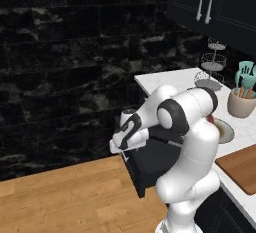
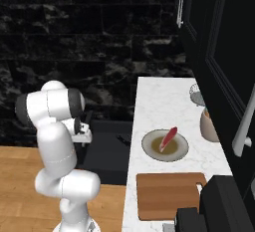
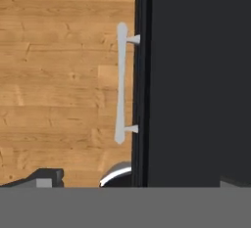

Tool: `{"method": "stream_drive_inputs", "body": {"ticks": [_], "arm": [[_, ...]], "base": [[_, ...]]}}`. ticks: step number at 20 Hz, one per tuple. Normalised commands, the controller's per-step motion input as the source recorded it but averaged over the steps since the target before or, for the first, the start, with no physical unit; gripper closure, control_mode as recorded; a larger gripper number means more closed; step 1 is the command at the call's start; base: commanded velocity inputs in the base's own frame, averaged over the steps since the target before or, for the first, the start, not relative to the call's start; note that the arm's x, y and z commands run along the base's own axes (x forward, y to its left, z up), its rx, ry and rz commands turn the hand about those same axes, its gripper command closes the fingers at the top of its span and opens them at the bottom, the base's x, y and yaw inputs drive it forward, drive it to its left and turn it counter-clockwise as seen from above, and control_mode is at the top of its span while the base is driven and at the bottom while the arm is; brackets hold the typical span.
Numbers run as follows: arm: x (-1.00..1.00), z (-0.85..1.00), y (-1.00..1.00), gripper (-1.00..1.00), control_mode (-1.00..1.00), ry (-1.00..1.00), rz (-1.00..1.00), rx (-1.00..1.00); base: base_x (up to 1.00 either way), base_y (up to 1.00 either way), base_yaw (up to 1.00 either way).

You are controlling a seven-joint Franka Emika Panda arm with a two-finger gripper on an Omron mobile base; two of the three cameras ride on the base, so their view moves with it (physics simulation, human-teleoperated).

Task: Pick up the knife from the drawer and place it on the cutting board. Then place the meat from the plate to the cutting board.

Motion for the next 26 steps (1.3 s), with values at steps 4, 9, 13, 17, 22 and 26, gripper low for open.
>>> {"method": "stream_drive_inputs", "body": {"ticks": [4,9,13,17,22,26], "arm": [[-0.10,0.00,1.00,-1.00,-1.00,0.00,0.03,0.08],[-0.17,0.00,1.00,-1.00,-1.00,0.00,0.03,0.01],[-0.28,0.08,1.00,-1.00,-1.00,0.00,0.02,0.00],[-0.27,0.55,1.00,-1.00,-1.00,-0.03,0.00,-0.01],[-0.02,1.00,0.08,-1.00,-1.00,-0.18,-0.12,0.01],[0.15,0.98,-0.90,-1.00,-1.00,-0.02,-0.07,0.00]], "base": [[0.00,0.00,0.00],[0.00,0.00,0.00],[0.00,0.00,0.00],[0.00,0.00,0.00],[0.00,0.00,0.00],[0.00,0.00,0.00]]}}
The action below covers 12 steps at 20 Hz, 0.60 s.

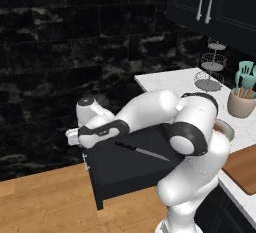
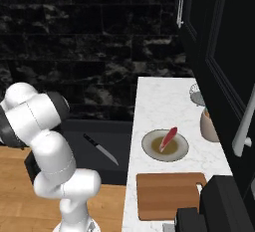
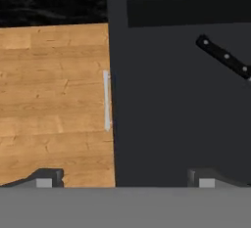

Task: Pick up the knife from the drawer and place it on the cutting board. Then place the meat from the plate to the cutting board.

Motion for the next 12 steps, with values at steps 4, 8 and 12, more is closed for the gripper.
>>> {"method": "stream_drive_inputs", "body": {"ticks": [4,8,12], "arm": [[0.23,0.82,-1.00,-1.00,-1.00,0.00,-0.02,0.00],[0.22,0.49,-1.00,-1.00,-1.00,0.06,-0.01,0.00],[0.41,-0.27,-1.00,-1.00,-1.00,0.31,0.01,-0.08]], "base": [[0.00,0.00,0.00],[0.00,0.00,0.00],[0.00,0.00,0.00]]}}
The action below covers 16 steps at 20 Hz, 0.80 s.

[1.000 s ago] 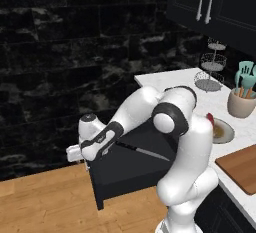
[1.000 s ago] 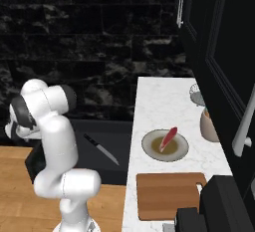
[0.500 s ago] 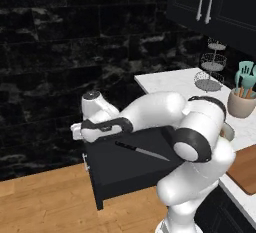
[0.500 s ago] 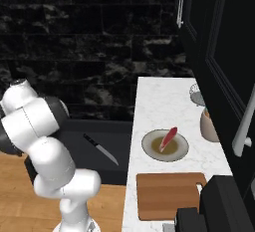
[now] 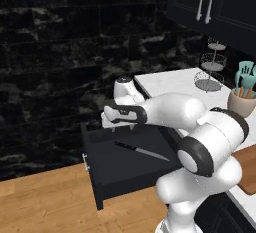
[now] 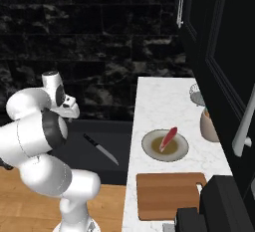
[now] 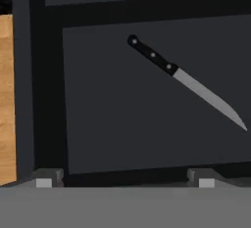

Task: Pick up the knife from the drawer and place it on the cutting board. Then place the meat from the plate to the cutting board.

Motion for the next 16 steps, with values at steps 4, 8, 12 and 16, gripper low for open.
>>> {"method": "stream_drive_inputs", "body": {"ticks": [4,8,12,16], "arm": [[0.62,-0.70,-1.00,-1.00,-1.00,0.38,0.23,-0.07],[0.33,-0.84,-0.77,-1.00,-1.00,0.17,0.28,0.00],[0.35,-0.69,0.00,-1.00,-1.00,0.00,0.00,-0.07],[0.33,-0.79,0.09,-1.00,-1.00,0.00,0.00,-0.10]], "base": [[0.00,0.00,0.00],[0.00,0.00,0.00],[0.00,0.00,0.00],[0.00,0.00,0.00]]}}
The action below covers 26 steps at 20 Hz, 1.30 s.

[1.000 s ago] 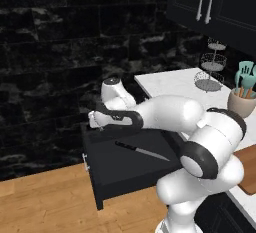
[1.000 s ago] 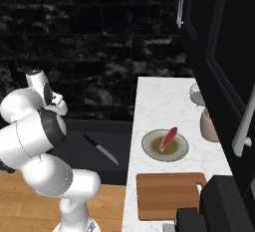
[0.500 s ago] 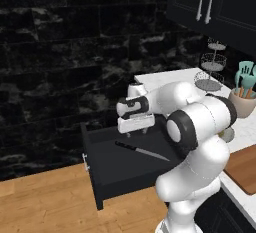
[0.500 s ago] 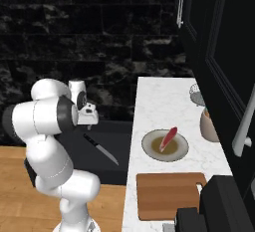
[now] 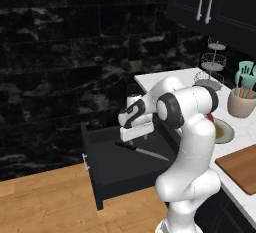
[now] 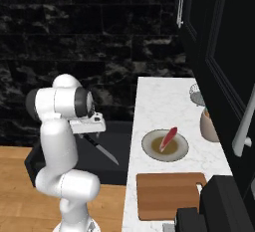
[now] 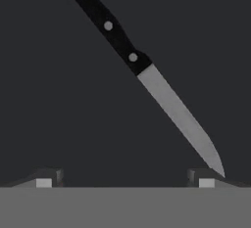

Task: Pick up the knife from the drawer and place it on the cutting board. Then place the meat from the plate to the cutting board.

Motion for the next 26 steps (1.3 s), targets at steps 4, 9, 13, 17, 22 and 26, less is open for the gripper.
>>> {"method": "stream_drive_inputs", "body": {"ticks": [4,9,13,17,22,26], "arm": [[0.55,-0.57,0.06,-1.00,-1.00,0.00,0.00,-0.03],[0.47,-0.33,0.00,-1.00,-1.00,-0.01,0.00,0.00],[0.19,-0.43,0.08,-1.00,-1.00,0.00,0.01,0.00],[0.11,-0.45,0.00,-1.00,-1.00,0.00,0.07,0.00],[0.12,-0.34,0.00,-1.00,-1.00,0.00,0.06,0.00],[0.39,-0.14,-0.13,-1.00,-1.00,0.00,0.04,0.00]], "base": [[0.00,0.00,0.00],[0.00,0.00,0.00],[0.00,0.00,0.00],[0.00,0.00,0.00],[0.00,0.00,0.00],[0.00,0.00,0.00]]}}
